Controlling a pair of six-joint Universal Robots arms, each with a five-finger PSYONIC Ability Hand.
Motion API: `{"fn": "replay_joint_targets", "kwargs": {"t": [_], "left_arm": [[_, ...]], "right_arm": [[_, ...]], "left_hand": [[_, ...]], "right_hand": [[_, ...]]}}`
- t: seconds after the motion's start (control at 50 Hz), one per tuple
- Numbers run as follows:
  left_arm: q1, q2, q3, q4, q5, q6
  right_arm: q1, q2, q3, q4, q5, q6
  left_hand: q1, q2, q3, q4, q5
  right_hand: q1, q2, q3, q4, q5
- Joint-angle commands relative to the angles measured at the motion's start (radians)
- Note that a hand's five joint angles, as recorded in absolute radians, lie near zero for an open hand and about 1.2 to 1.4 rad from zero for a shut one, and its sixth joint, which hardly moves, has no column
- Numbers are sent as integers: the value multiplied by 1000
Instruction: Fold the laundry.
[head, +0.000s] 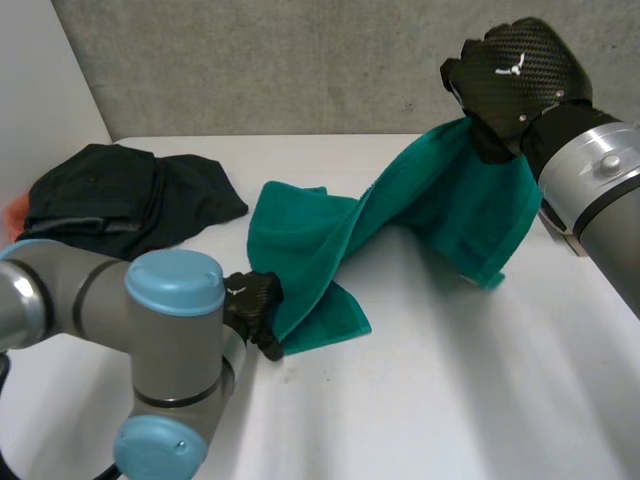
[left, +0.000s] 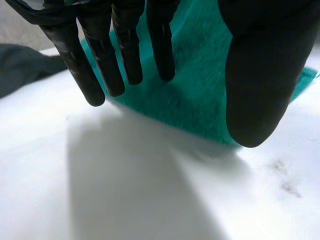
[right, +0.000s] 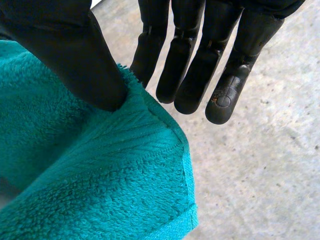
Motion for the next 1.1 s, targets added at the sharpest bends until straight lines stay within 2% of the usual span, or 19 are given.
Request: {"fn": "replay_joint_targets", "kwargs": {"t": [0.02, 0.1, 0.16, 0.24, 0.34, 0.42, 0.5, 0.52, 0.64, 0.68, 0.72, 0.76, 0.82, 0.9, 0.96, 0.98, 1.02, 1.06, 1.1], "left_arm": [[-6, -84, 69, 1, -3, -14], [-7, -88, 81, 12, -4, -20], [-6, -75, 92, 61, -46, -20], [5, -68, 120, 108, -102, -8], [16, -41, 137, 85, -109, -3], [52, 115, 105, 52, -106, 18], [122, 283, 80, 38, -63, 148], [137, 339, 71, 36, -31, 226], [151, 433, 13, 25, 81, 516], [149, 407, -3, 7, 111, 639], [149, 363, -6, -10, 115, 707], [149, 259, 8, -21, 105, 789], [155, 148, 66, -19, 97, 836], [160, -47, 267, 15, 71, 880], [168, -163, 478, 102, 63, 947], [172, -194, 573, 167, 68, 1007], [172, -205, 656, 260, 80, 1073], [172, -211, 765, 419, 124, 1157], [171, -206, 807, 516, 170, 1185]], "right_arm": [[7, -27, -8, 1, 8, 0], [4, -32, -8, 1, 10, -2], [-7, -32, -8, 1, 16, -2], [-12, -30, -4, 3, 22, -2], [-12, -32, -7, 6, 20, -9], [-36, -32, -14, 14, 17, -17], [-96, -30, -24, 78, 1, -26], [-120, -24, -27, 116, -7, -35], [-156, 49, -19, 297, -44, -109], [-160, 142, -22, 371, -55, -158], [-167, 194, -27, 408, -52, -190], [-177, 264, -43, 423, -44, -216], [-177, 342, -93, 394, -41, -207], [-179, 491, -212, 279, -27, -157], [-173, 560, -338, 157, 17, -101], [-168, 579, -399, 84, 46, -78], [-168, 585, -448, -7, 71, -58], [-167, 576, -497, -163, 95, -34], [-168, 554, -505, -273, 108, -25]], "left_hand": [[100, 101, 102, 114, 118], [446, 447, 448, 460, 464], [889, 890, 891, 903, 907], [896, 897, 897, 909, 914], [896, 897, 897, 909, 914], [896, 897, 897, 909, 914], [896, 897, 897, 909, 914], [896, 897, 897, 909, 914], [896, 897, 897, 909, 914], [896, 897, 897, 909, 914], [896, 897, 897, 909, 914], [896, 897, 897, 909, 914], [896, 897, 897, 909, 914], [896, 897, 897, 909, 914], [896, 897, 897, 909, 914], [896, 897, 897, 909, 914], [896, 897, 897, 909, 914], [896, 897, 897, 909, 914], [896, 897, 897, 909, 914]], "right_hand": [[415, 220, 213, 207, 232], [415, 220, 213, 207, 232], [415, 220, 213, 207, 232], [415, 220, 213, 207, 232], [415, 220, 213, 207, 232], [415, 220, 213, 207, 232], [415, 220, 213, 207, 232], [415, 220, 213, 207, 232], [415, 220, 213, 207, 232], [415, 220, 213, 207, 232], [415, 220, 213, 207, 232], [415, 220, 213, 207, 232], [415, 220, 213, 207, 232], [415, 220, 213, 207, 232], [415, 220, 213, 207, 232], [415, 220, 213, 207, 232], [415, 220, 213, 207, 232], [415, 220, 213, 207, 232], [415, 220, 213, 207, 232]]}}
